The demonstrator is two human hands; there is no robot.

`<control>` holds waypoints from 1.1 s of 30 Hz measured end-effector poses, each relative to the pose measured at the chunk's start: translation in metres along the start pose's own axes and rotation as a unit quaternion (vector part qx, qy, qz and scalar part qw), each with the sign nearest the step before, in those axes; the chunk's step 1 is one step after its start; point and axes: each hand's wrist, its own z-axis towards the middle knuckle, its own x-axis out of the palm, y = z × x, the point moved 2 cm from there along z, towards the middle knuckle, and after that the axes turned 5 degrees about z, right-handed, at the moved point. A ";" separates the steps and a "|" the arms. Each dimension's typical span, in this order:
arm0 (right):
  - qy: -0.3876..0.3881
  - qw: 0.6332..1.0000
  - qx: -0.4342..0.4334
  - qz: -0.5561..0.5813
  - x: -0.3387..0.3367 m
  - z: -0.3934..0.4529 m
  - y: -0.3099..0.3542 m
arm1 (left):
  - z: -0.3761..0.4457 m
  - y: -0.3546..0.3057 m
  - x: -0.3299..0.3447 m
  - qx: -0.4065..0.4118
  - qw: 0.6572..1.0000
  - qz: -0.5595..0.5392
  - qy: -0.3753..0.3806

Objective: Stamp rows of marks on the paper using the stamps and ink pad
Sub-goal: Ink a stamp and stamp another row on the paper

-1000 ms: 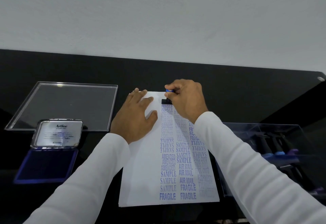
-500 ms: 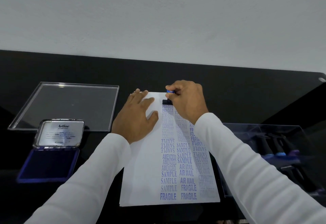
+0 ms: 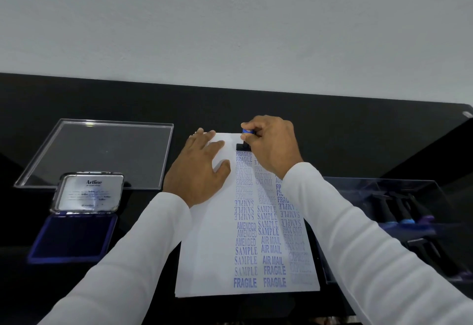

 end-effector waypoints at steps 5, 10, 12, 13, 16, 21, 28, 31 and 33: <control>0.003 1.000 0.005 0.016 -0.002 0.002 -0.001 | -0.001 -0.001 0.000 -0.002 1.000 -0.006 0.000; -0.001 0.998 0.022 0.052 -0.007 -0.002 -0.002 | 0.000 -0.001 -0.001 -0.002 1.000 -0.003 -0.001; -0.038 0.992 0.034 0.112 -0.015 -0.005 -0.002 | 0.000 -0.001 -0.001 0.003 1.000 -0.003 -0.004; -0.061 0.988 0.042 0.134 -0.021 -0.007 -0.003 | 0.000 -0.001 -0.001 0.005 1.000 -0.004 -0.006; -0.118 0.979 0.066 0.151 -0.033 -0.014 -0.007 | -0.001 -0.001 -0.001 0.003 1.000 -0.007 -0.007; -0.153 0.968 0.109 0.164 -0.036 -0.027 -0.012 | -0.001 0.000 -0.001 0.007 1.000 -0.006 -0.007; -0.142 0.972 0.113 0.150 -0.033 -0.030 -0.013 | -0.001 -0.002 -0.002 0.011 1.000 -0.007 -0.009; -0.138 0.973 0.118 0.145 -0.032 -0.031 -0.015 | -0.002 -0.002 -0.002 0.012 1.000 -0.006 -0.010; -0.137 0.973 0.117 0.144 -0.032 -0.032 -0.015 | -0.002 -0.002 -0.002 0.011 1.000 -0.006 -0.010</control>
